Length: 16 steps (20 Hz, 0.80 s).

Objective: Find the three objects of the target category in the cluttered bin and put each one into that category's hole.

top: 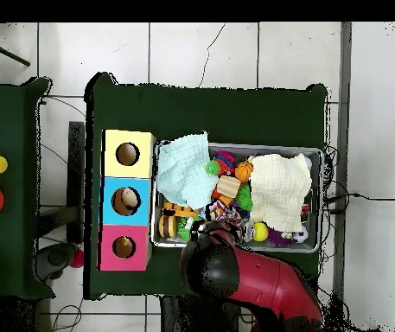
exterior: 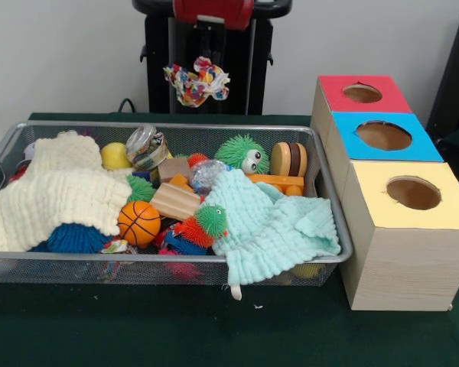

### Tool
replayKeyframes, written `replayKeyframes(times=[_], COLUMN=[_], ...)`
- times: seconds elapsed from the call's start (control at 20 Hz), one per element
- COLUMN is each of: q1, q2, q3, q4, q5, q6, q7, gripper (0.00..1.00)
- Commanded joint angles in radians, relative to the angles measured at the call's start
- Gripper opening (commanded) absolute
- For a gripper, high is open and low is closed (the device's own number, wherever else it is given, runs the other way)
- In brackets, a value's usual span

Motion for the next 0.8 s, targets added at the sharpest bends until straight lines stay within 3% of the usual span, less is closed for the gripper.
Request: replayKeyframes(times=[0.05,0.8], q1=[0.031,0.232], q2=[-0.012,0.023], q3=[0.076,-0.04], q4=[-0.088,-0.253], q5=[0.084,0.122], q6=[0.117,0.249], q7=[0.177,0.267], gripper=[0.0,0.0])
